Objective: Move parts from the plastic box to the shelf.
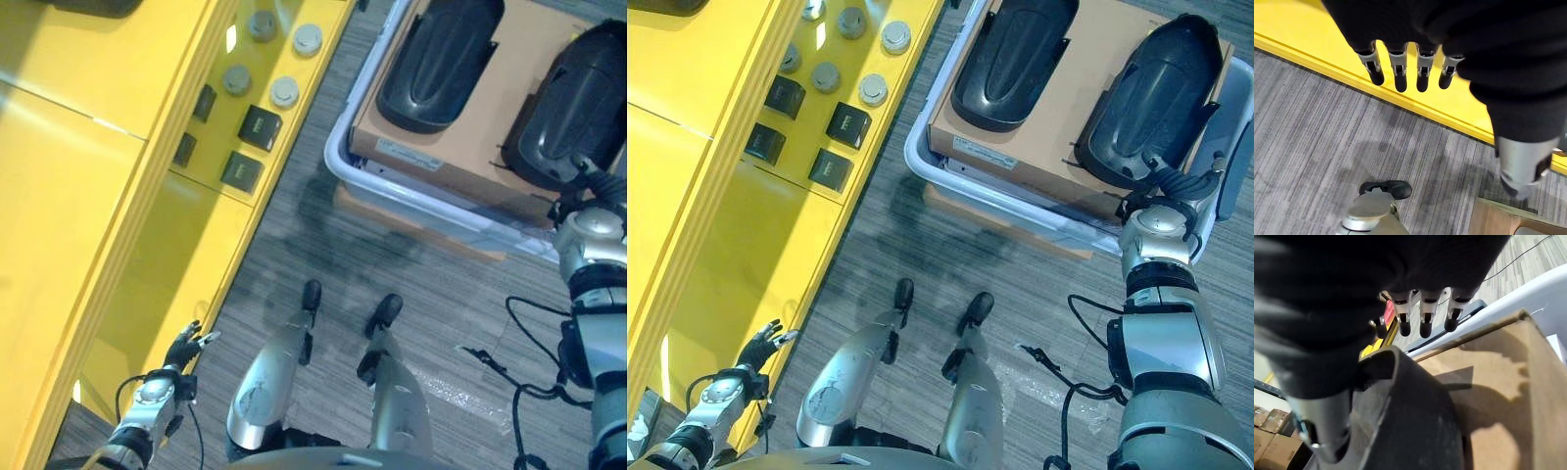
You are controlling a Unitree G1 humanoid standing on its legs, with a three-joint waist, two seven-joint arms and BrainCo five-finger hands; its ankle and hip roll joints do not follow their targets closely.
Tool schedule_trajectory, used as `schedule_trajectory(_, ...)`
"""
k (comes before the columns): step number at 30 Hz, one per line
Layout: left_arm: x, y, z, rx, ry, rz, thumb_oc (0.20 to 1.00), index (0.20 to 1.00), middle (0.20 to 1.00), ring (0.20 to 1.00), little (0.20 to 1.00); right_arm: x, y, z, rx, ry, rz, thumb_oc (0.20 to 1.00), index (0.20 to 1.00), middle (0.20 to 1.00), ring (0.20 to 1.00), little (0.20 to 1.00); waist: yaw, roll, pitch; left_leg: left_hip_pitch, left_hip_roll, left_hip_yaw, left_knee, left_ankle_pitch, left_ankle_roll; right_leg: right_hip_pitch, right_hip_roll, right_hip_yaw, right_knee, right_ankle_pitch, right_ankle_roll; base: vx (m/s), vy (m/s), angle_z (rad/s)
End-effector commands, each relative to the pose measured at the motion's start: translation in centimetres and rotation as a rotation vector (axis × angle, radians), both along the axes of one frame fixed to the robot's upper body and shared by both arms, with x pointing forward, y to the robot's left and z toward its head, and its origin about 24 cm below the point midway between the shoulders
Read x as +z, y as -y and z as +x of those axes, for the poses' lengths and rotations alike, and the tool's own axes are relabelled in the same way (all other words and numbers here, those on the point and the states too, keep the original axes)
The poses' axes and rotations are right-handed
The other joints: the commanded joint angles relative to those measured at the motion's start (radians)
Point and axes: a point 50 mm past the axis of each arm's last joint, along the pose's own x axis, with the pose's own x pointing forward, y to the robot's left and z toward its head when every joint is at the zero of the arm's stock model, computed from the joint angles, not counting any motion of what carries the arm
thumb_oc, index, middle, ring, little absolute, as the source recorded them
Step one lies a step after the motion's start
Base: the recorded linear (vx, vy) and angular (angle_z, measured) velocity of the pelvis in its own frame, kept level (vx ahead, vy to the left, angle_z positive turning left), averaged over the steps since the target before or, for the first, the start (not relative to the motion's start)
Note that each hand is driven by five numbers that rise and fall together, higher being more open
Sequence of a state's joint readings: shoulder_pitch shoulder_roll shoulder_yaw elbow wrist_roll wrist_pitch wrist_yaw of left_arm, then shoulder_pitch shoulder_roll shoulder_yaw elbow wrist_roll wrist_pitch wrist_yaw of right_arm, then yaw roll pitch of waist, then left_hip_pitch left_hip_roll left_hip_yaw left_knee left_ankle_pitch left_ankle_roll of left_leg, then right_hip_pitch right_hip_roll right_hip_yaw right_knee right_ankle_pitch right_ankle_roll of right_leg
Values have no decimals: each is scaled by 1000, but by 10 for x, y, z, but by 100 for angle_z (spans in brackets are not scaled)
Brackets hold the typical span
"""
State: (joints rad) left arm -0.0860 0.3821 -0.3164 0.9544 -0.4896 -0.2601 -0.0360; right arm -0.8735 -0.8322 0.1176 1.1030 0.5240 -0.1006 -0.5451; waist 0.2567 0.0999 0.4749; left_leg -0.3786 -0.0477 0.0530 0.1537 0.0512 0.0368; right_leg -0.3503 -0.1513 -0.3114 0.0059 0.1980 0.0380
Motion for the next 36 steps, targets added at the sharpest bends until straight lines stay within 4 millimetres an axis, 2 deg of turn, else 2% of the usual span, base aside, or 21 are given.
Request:
schedule_trajectory(1, -3, -14, -16, 7, -31, 28, 1000, 1000, 1000, 1000, 1000, 24, 2, -2, 19, 21, -108, 849, 849, 849, 849, 849, 3, 16, -38, -50, 18, -116, 4, -27, -58, 0, -43, 8, 134, -173, 98, 0, 0, 0)
schedule_trajectory(2, -4, -14, -17, 9, -31, 27, 1000, 1000, 1000, 1000, 1000, 22, 1, -1, 20, 22, -102, 605, 605, 605, 605, 605, 3, 17, -39, -49, 18, -116, 4, -27, -58, 2, -43, 8, 133, -174, 98, 0, 0, 0)
schedule_trajectory(3, -4, -14, -17, 9, -31, 26, 1000, 1000, 1000, 1000, 1000, 21, 1, -1, 19, 23, -96, 322, 322, 322, 322, 322, 4, 17, -38, -48, 18, -116, 4, -28, -58, 2, -44, 8, 134, -173, 98, 0, 0, 0)
schedule_trajectory(4, -4, -14, -17, 10, -30, 24, 1000, 1000, 1000, 1000, 1000, 20, 0, -1, 22, 26, -93, 200, 200, 200, 200, 200, 3, 16, -38, -48, 18, -116, 4, -28, -58, 2, -44, 8, 134, -173, 99, 0, 0, 0)
schedule_trajectory(19, -3, -12, -16, 17, -8, 7, 1000, 1000, 1000, 1000, 1000, 6, 0, -3, 23, -17, -82, 200, 200, 200, 200, 200, -1, 9, -41, -34, 21, -106, 17, -37, -57, 20, -48, 13, 135, -174, 98, 0, 0, 0)
schedule_trajectory(25, 2, -7, -12, 12, 53, -37, 1000, 1000, 1000, 1000, 1000, -1, -2, -5, 31, 8, -82, 200, 200, 200, 200, 200, 0, -3, -51, -9, 24, -104, 13, -42, -58, 53, -41, 10, 126, -177, 95, 0, 0, 0)
schedule_trajectory(30, 13, -2, -5, 5, 127, -85, 1000, 1000, 1000, 1000, 1000, -10, -12, -9, 62, 78, -83, 200, 200, 200, 200, 200, -1, -22, -90, 60, 31, -100, -10, -53, -59, 123, -33, 5, 100, -182, 95, 37, 15, 3)
schedule_trajectory(32, 19, -1, -1, 11, 154, -109, 1000, 1000, 1000, 1000, 1000, -13, -19, -12, 81, 113, -87, 200, 200, 200, 200, 200, -4, -31, -119, 100, 36, -94, -24, -59, -60, 165, -28, 6, 82, -185, 95, 95, 41, -6)
schedule_trajectory(34, 32, -2, 5, 41, 195, -165, 1000, 1000, 1000, 1000, 1000, -16, -35, -21, 105, 166, -105, 200, 200, 200, 200, 200, -12, -47, -181, 182, 46, -83, -70, -63, -61, 249, -17, 10, 36, -188, 97, 132, 57, 1)
schedule_trajectory(36, 37, -2, 8, 54, 208, -183, 1000, 1000, 1000, 1000, 1000, -17, -42, -23, 120, 174, -102, 200, 200, 200, 200, 200, -16, -54, -206, 215, 52, -74, -87, -64, -62, 278, -14, 11, 21, -188, 98, 90, 42, -9)
